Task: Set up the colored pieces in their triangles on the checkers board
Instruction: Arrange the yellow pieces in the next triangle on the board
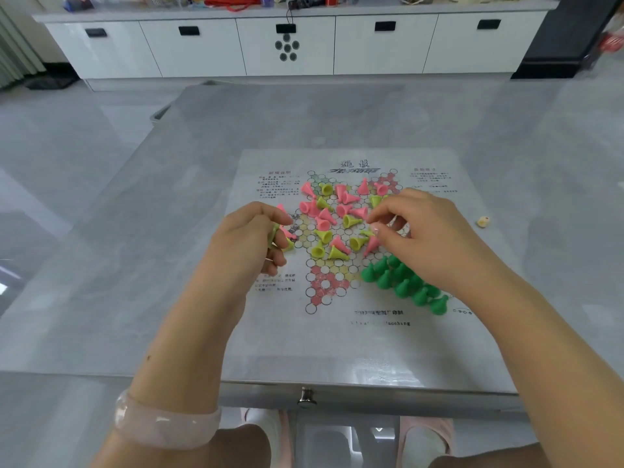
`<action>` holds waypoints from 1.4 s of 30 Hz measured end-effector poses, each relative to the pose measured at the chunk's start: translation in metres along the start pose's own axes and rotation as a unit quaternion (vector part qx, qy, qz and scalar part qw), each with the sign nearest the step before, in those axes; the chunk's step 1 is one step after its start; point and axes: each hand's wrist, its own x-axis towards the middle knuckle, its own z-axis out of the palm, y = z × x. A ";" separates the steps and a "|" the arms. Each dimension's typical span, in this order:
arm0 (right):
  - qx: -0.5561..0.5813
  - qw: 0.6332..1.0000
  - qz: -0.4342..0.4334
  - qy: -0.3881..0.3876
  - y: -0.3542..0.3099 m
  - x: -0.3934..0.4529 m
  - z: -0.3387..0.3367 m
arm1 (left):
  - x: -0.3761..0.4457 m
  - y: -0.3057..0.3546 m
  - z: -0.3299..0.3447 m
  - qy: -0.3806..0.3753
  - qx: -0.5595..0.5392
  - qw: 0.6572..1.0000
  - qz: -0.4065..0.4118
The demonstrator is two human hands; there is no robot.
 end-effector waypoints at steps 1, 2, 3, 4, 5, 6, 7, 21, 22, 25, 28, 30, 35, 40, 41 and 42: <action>-0.003 1.000 -0.006 0.002 -0.004 0.003 0.002 | 0.000 0.000 -0.001 -0.001 -0.014 1.000 -0.004; -0.007 1.000 -0.013 0.004 -0.008 0.006 0.004 | 0.000 0.001 -0.002 -0.001 -0.030 0.999 -0.010; -0.014 1.000 -0.017 0.006 -0.012 0.010 0.006 | 0.000 0.001 -0.003 -0.001 -0.047 0.999 -0.019; -0.021 1.000 -0.020 0.006 -0.015 0.013 0.008 | 0.000 0.001 -0.004 -0.003 -0.063 0.998 -0.027; -0.030 0.999 -0.023 0.003 -0.018 0.017 0.010 | 0.000 0.001 -0.006 -0.005 -0.079 0.996 -0.034; -0.040 0.999 -0.026 -0.006 -0.019 0.019 0.013 | 0.000 0.001 -0.008 -0.008 -0.092 0.995 -0.038; -0.052 0.998 -0.030 -0.022 -0.021 0.021 0.016 | 0.000 0.000 -0.010 -0.008 -0.102 0.994 -0.039; -0.128 0.981 -0.059 -0.131 -0.039 0.023 0.046 | 0.006 -0.007 -0.030 0.026 -0.245 0.969 -0.021; -0.133 0.980 -0.062 -0.132 -0.041 0.023 0.049 | 0.006 -0.007 -0.029 0.024 -0.253 0.967 -0.024; -0.137 0.980 -0.076 -0.126 -0.045 0.025 0.058 | 0.007 -0.008 -0.028 0.013 -0.277 0.960 -0.041; -0.134 0.980 -0.092 -0.116 -0.047 0.027 0.065 | 0.008 -0.009 -0.025 0.005 -0.309 0.949 -0.063; -0.125 0.982 -0.096 -0.102 -0.047 0.028 0.065 | 0.009 -0.010 -0.023 0.014 -0.341 0.936 -0.081; 0.043 0.993 -0.113 -0.010 -0.062 0.031 0.045 | 0.009 -0.011 -0.015 -0.002 -0.416 0.900 -0.130; 0.111 0.981 -0.142 -0.078 -0.082 0.021 0.039 | 0.006 -0.010 -0.008 -0.100 -0.475 0.858 -0.169; 0.120 0.981 -0.134 -0.076 -0.082 0.020 0.039 | 0.007 -0.010 -0.009 -0.099 -0.491 0.846 -0.184; 0.132 0.981 -0.126 -0.064 -0.080 0.020 0.037 | 0.007 -0.011 -0.010 -0.089 -0.510 0.832 -0.200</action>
